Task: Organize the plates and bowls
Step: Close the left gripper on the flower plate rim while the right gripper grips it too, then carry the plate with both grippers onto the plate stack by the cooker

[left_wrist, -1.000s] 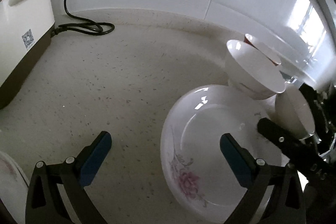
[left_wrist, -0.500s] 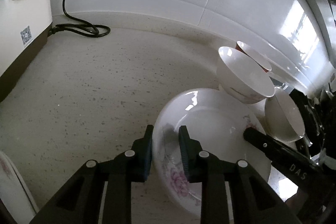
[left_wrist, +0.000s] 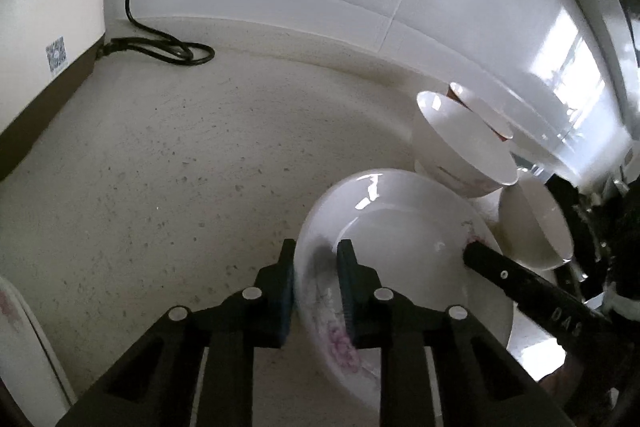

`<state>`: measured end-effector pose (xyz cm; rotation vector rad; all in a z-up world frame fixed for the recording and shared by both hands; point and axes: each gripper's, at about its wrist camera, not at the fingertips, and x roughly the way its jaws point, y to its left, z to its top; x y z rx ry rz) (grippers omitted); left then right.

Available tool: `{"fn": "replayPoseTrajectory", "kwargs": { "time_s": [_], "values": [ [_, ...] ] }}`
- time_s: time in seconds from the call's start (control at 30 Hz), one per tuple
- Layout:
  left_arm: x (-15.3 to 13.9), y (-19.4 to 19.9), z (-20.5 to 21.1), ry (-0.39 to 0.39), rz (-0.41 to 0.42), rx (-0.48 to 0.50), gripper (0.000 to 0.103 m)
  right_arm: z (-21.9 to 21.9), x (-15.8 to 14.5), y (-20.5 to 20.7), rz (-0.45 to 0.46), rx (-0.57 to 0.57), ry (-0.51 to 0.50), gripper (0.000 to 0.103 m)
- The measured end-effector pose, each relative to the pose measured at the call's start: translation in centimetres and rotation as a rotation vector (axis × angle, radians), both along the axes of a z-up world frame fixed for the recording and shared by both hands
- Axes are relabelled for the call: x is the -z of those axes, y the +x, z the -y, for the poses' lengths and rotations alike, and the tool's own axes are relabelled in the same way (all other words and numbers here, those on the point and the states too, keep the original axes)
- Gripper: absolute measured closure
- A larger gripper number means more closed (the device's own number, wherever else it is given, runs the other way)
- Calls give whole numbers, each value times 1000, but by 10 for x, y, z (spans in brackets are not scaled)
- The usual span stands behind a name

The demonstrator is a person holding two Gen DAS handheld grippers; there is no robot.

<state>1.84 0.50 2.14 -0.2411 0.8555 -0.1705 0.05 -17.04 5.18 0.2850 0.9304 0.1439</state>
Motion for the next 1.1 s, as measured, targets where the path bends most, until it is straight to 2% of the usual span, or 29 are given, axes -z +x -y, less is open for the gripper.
{"fn": "replayPoseTrajectory", "kwargs": {
  "time_s": [0.2, 0.37, 0.57, 0.77, 0.9, 1.1],
  "values": [
    [-4, -4, -7, -17, 32, -31, 84, 1, -1, -2, 3, -5, 34, 88],
    [-17, -13, 0, 51, 111, -49, 84, 3, -5, -4, 15, -15, 90, 88],
    [-19, -14, -12, -6, 117, -66, 84, 11, -9, -9, 13, -16, 138, 87],
    [-31, -29, -34, -60, 185, -125, 84, 3, -17, -15, 44, -77, 208, 87],
    [-35, -37, -42, -59, 216, -157, 84, -6, -18, -17, 47, -115, 226, 87],
    [-37, -46, -54, -99, 236, -190, 84, -10, -18, -17, 48, -137, 285, 87]
  ]
}}
